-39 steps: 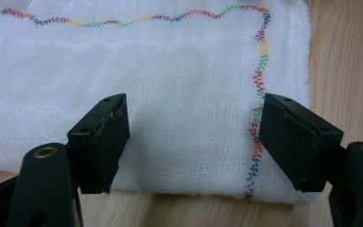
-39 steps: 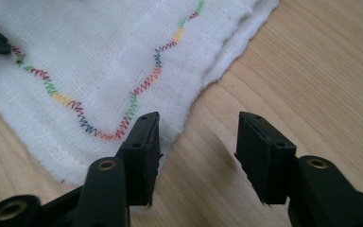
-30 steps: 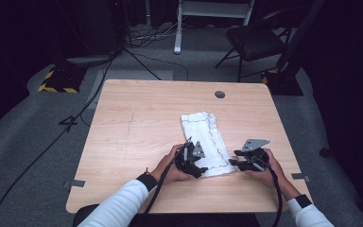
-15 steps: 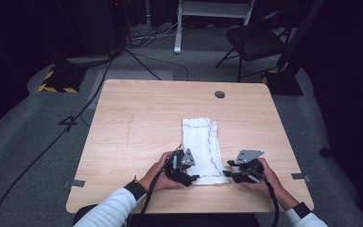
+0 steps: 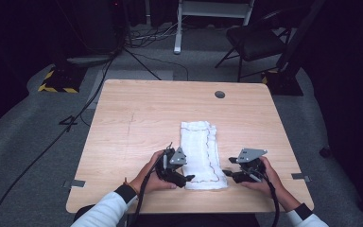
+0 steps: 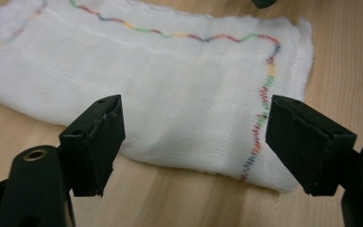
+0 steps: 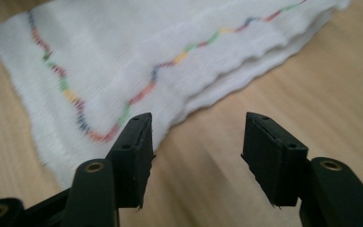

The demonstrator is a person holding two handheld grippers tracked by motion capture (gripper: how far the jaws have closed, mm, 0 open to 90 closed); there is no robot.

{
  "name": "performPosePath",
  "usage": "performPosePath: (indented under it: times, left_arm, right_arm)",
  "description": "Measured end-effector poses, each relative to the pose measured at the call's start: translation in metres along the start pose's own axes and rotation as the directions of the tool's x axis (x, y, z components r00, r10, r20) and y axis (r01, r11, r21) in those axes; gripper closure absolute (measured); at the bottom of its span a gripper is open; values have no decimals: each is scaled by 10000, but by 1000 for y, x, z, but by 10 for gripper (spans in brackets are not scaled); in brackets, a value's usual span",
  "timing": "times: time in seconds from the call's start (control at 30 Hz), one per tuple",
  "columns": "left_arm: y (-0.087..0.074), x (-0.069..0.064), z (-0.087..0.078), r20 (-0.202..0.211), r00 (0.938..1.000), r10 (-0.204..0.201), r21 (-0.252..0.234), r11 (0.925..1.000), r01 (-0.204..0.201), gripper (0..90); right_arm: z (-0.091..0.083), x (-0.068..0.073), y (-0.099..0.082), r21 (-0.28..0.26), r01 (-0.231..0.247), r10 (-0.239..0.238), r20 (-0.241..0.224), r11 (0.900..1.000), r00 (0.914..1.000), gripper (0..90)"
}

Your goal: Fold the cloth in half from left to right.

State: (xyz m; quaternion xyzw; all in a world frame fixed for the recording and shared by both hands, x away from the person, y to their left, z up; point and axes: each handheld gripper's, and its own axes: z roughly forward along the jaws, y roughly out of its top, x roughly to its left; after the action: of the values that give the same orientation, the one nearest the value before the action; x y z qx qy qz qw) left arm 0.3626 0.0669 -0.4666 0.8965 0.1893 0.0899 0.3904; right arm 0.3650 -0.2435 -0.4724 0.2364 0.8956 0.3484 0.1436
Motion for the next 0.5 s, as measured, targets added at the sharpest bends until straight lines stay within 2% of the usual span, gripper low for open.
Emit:
performPosePath:
  times: [0.07, 0.1, 0.17, 0.2, 0.33, 0.43, 0.47, 0.5]
  left_arm:
    - [4, 12, -3, -220, 9996, -190, -80, 9998, 189, 205]
    - [6, 20, -4, -507, 9982, -313, -118, 9995, 308, 203]
    - [9, 33, -3, -831, 9951, -543, -97, 9985, 537, 200]
    - [11, 43, -3, -1089, 9917, -684, -69, 9977, 680, 198]
    - [14, 74, 7, -1493, 9804, -1287, -42, 9916, 1296, 200]
    - [18, 90, 18, -1685, 9729, -1581, 129, 9866, 1625, 199]
    - [20, 96, 23, -1863, 9693, -1603, 193, 9858, 1667, 200]
    - [21, 99, 26, -1873, 9672, -1715, 185, 9839, 1780, 201]
  right_arm:
    - [-1, -11, 9, -237, -103, 107, 205, 9997, 9997, 434]
    - [0, -15, 13, -282, -115, 123, 301, 9995, 9995, 433]
    - [5, -28, 23, -492, -355, 378, 471, 9982, 9982, 435]
    - [8, -34, 29, -533, -591, 613, 413, 9968, 9973, 435]
    - [28, -53, 49, -590, -690, 728, 652, 9959, 9952, 438]
    - [41, -63, 60, -704, -953, 998, 631, 9930, 9930, 446]
    - [44, -66, 63, -680, -948, 995, 692, 9932, 9926, 447]
    - [49, -69, 67, -619, -915, 969, 897, 9939, 9912, 448]
